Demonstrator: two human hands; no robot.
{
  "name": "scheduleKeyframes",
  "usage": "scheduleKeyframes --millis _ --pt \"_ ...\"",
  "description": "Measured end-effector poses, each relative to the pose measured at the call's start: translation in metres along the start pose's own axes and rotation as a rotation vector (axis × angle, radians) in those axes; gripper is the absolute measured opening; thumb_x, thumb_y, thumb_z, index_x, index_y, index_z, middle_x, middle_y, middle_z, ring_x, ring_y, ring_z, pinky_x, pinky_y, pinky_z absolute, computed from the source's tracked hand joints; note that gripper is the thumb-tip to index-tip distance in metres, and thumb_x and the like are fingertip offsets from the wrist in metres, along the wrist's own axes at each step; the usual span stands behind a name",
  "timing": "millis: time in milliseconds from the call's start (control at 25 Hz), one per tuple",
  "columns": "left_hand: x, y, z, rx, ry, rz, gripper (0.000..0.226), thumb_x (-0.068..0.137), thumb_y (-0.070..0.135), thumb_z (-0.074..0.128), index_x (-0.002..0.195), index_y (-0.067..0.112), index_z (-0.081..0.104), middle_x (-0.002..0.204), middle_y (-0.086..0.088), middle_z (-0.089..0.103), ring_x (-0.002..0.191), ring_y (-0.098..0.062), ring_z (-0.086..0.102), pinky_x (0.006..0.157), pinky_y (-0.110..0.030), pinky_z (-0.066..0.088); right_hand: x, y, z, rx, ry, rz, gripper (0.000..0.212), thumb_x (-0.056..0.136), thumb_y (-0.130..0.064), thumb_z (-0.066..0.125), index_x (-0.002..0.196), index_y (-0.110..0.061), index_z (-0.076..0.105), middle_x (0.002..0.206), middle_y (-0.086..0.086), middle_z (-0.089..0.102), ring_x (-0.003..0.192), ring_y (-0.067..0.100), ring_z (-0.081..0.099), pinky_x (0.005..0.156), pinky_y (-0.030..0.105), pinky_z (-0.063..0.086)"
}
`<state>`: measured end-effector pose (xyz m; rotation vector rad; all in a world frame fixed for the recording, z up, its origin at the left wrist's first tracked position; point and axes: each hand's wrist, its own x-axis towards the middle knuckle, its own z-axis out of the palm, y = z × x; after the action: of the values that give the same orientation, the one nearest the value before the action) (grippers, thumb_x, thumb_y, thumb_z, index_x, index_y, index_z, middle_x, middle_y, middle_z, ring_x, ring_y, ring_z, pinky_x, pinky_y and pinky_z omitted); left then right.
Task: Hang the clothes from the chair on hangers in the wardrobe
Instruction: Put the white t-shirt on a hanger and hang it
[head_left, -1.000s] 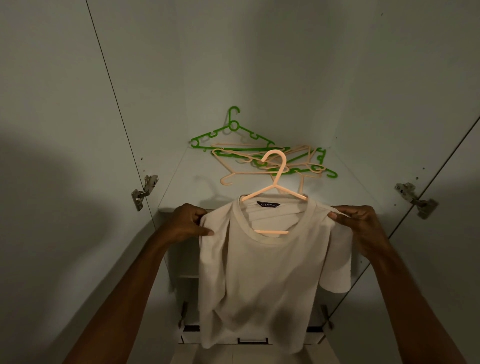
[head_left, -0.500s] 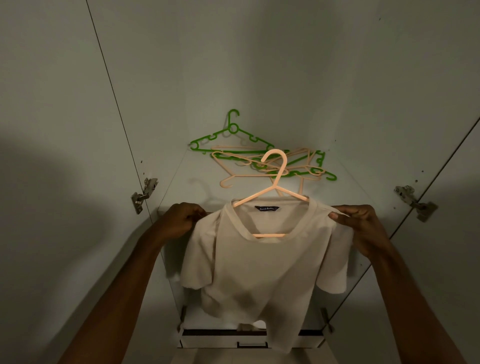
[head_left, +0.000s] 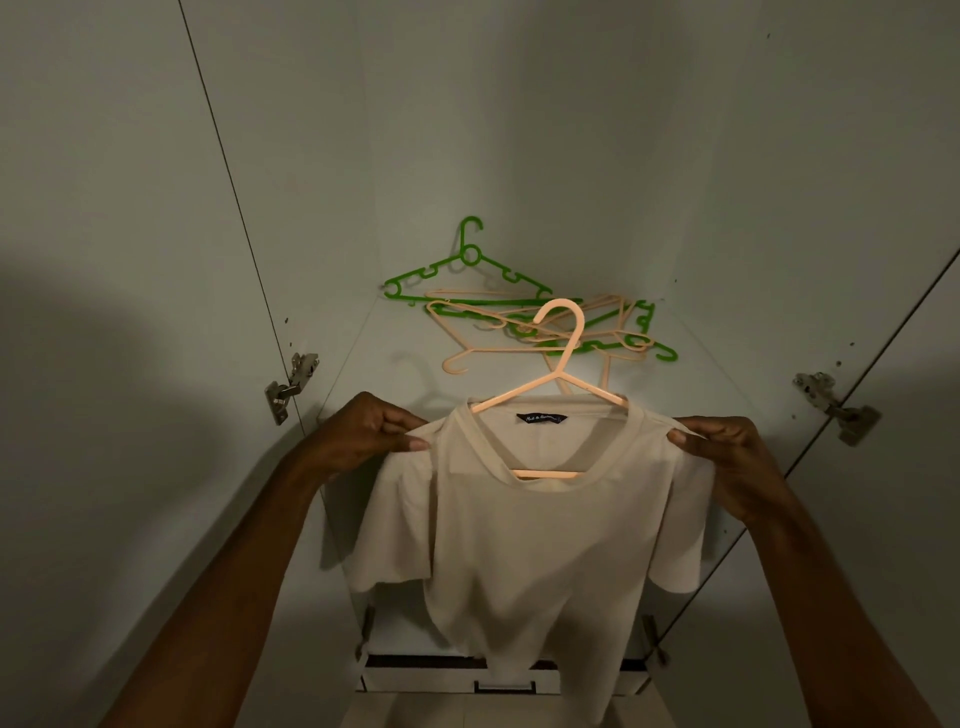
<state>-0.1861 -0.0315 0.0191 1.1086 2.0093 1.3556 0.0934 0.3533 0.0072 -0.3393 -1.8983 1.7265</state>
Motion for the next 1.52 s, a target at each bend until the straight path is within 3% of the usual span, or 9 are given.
scheduleKeyframes --millis 120,200,320,520,720,880,1080,1320,1520 --pt "-0.002 -0.01 -0.007 -0.259 -0.116 -0.044 0.044 0.076 0.031 0.087 0.113 0.01 0.077 0.121 -0.013 0.073 0.117 -0.027 0.068 0.1 -0.034 0.055 -0.003 0.0 -0.005 0.029 -0.012 0.024 0.026 0.077 -0.011 0.075 0.1 -0.001 0.079 0.105 0.025 0.074 0.095 0.038 0.072 0.079 0.033 0.06" --pt "0.001 -0.011 -0.008 -0.339 -0.111 -0.041 0.034 0.082 0.027 0.083 0.113 0.013 0.077 0.123 -0.014 0.072 0.12 -0.028 0.066 0.101 -0.031 0.054 -0.003 0.001 -0.003 0.039 -0.026 0.037 0.037 0.069 -0.027 0.087 0.097 -0.003 0.08 0.103 0.026 0.074 0.091 0.035 0.073 0.077 0.032 0.06" --pt "0.009 0.0 -0.007 -0.152 -0.035 0.044 0.018 0.093 0.016 0.071 0.108 0.02 0.079 0.116 -0.005 0.076 0.115 -0.02 0.068 0.1 -0.025 0.052 0.0 0.003 0.002 0.055 -0.039 0.039 0.065 0.051 -0.047 0.097 0.096 -0.003 0.08 0.098 0.021 0.076 0.086 0.029 0.074 0.076 0.03 0.06" --pt "0.011 0.017 -0.001 -0.005 -0.004 0.076 0.03 0.098 -0.004 0.055 0.115 0.012 0.073 0.115 0.0 0.076 0.112 -0.014 0.07 0.097 -0.024 0.053 0.005 0.002 0.008 0.06 -0.021 -0.008 0.063 0.05 -0.056 0.095 0.095 -0.013 0.083 0.101 0.017 0.077 0.089 0.027 0.074 0.082 0.032 0.061" --pt "-0.003 0.027 0.007 -0.176 -0.001 0.123 0.033 0.091 0.033 0.069 0.117 0.015 0.076 0.117 -0.006 0.076 0.113 -0.021 0.07 0.098 -0.027 0.054 0.006 -0.006 0.013 0.04 -0.025 -0.036 0.046 0.06 -0.046 0.09 0.095 -0.017 0.083 0.103 0.016 0.077 0.093 0.03 0.074 0.078 0.029 0.06" --pt "0.006 0.033 0.007 -0.019 0.14 0.195 0.023 0.083 0.012 0.079 0.095 0.031 0.082 0.099 0.002 0.079 0.096 -0.016 0.075 0.092 -0.026 0.057 0.008 -0.011 0.015 -0.013 -0.022 -0.045 0.032 0.072 -0.034 0.083 0.097 -0.013 0.082 0.103 0.016 0.077 0.093 0.031 0.074 0.079 0.033 0.06" --pt "0.01 0.038 0.009 0.041 0.282 0.305 0.022 0.091 0.012 0.073 0.11 0.021 0.077 0.107 0.008 0.078 0.106 -0.011 0.072 0.097 -0.026 0.055 0.012 -0.014 0.005 -0.212 -0.069 -0.039 0.023 0.081 -0.004 0.078 0.104 -0.002 0.078 0.1 0.013 0.078 0.095 0.033 0.074 0.086 0.041 0.06" --pt "0.011 0.051 0.005 0.052 0.289 0.333 0.024 0.091 0.01 0.073 0.107 0.027 0.077 0.103 0.018 0.077 0.105 -0.005 0.072 0.092 -0.016 0.052 0.0 -0.015 -0.006 -0.313 -0.079 -0.053 0.034 0.074 -0.008 0.083 0.107 -0.009 0.078 0.102 -0.001 0.079 0.099 0.015 0.073 0.08 0.016 0.056" --pt "0.016 0.056 0.002 0.058 0.293 0.35 0.022 0.091 0.012 0.073 0.108 0.025 0.076 0.106 0.015 0.077 0.106 -0.007 0.072 0.095 -0.019 0.053 0.002 -0.024 0.014 -0.417 -0.186 -0.043 0.014 0.097 -0.011 0.065 0.101 -0.011 0.078 0.095 0.004 0.078 0.09 0.015 0.073 0.079 0.022 0.055"
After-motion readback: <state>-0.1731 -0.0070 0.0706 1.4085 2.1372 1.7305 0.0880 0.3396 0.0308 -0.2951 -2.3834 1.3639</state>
